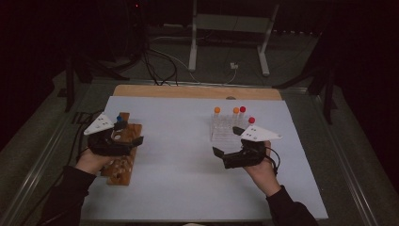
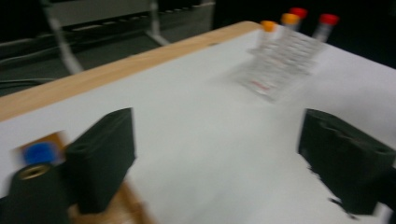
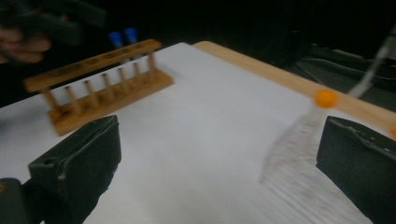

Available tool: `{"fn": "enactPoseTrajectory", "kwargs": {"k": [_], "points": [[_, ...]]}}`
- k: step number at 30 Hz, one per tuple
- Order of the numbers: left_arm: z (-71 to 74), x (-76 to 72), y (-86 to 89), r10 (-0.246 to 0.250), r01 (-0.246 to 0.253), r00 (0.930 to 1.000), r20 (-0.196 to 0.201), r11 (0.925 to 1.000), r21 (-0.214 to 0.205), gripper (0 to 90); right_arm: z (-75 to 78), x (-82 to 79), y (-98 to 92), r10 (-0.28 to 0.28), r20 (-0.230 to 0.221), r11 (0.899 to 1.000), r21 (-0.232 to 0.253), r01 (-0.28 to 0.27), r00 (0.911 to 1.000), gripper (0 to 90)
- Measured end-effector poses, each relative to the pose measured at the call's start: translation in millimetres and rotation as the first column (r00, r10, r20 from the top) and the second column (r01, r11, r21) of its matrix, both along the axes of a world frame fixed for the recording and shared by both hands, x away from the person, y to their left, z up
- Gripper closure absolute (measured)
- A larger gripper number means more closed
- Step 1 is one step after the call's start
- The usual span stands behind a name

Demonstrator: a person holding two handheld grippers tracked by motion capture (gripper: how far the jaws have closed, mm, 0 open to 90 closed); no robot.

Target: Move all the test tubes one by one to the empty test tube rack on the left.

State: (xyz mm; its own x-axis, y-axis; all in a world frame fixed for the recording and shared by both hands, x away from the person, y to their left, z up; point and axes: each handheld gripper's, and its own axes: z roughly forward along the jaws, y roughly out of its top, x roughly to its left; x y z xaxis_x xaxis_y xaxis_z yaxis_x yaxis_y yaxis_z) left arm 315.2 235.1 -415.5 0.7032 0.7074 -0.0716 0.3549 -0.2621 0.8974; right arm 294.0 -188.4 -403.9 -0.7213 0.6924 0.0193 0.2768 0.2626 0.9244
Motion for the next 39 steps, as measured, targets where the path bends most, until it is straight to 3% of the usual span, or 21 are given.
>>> {"fn": "enactPoseTrajectory", "kwargs": {"k": [3, 9, 18, 24, 26, 28, 31, 34, 39], "points": [[-1.6, -3.4, -11.8, -0.054, 0.053, 0.9985, -0.006, 0.9985, -0.015, 2.7, 3.1, 5.7, -12.5, -0.047, 0.003, 0.999, 0.005, 0.047, 0.9989, 0.0], [-3.8, -10.9, -30.1, -0.121, 0.121, 0.9926, -0.001, 0.9912, -0.054, 2.5, 3.3, 18.3, -36.4, -0.143, 0.008, 0.99, -0.016, 0.143, 0.9897, 0.0], [-13.3, -19.2, -48.4, -0.186, 0.185, 0.9825, -0.011, 0.9806, -0.065, 2.5, -11.9, 37.6, -59.6, -0.27, -0.004, 0.961, -0.064, 0.269, 0.9629, 3.4], [-18.3, -22.5, -54.2, -0.203, 0.201, 0.9791, -0.017, 0.9774, -0.065, 2.5, -29.0, 51.4, -69.7, -0.33, -0.042, 0.94, -0.101, 0.324, 0.9431, 7.7], [-19.8, -22.5, -55.3, -0.209, 0.207, 0.9777, -0.019, 0.9763, -0.062, 2.5, -34.3, 54.4, -72.8, -0.314, -0.053, 0.946, -0.102, 0.308, 0.9478, 25.3], [-21.0, -22.6, -56.1, -0.211, 0.209, 0.9773, -0.021, 0.9764, -0.054, 2.5, -39.1, 57.6, -74.3, -0.32, -0.06, 0.944, -0.107, 0.313, 0.9455, 26.1], [-22.4, -23.6, -57.4, -0.211, 0.21, 0.9773, -0.017, 0.9766, -0.046, 2.5, -45.6, 63.3, -76.5, -0.333, -0.076, 0.939, -0.118, 0.323, 0.94, 33.0], [-23.0, -24.2, -58.0, -0.211, 0.21, 0.9773, -0.016, 0.9767, -0.042, 2.5, -51.2, 68.9, -78.4, -0.331, -0.084, 0.938, -0.142, 0.317, 0.94, 43.6], [-24.0, -24.8, -59.1, -0.215, 0.214, 0.9765, -0.015, 0.9762, -0.033, 2.5, -58.4, 79.2, -81.2, -0.346, -0.112, 0.935, -0.129, 0.332, 0.9315, 54.8]]}}
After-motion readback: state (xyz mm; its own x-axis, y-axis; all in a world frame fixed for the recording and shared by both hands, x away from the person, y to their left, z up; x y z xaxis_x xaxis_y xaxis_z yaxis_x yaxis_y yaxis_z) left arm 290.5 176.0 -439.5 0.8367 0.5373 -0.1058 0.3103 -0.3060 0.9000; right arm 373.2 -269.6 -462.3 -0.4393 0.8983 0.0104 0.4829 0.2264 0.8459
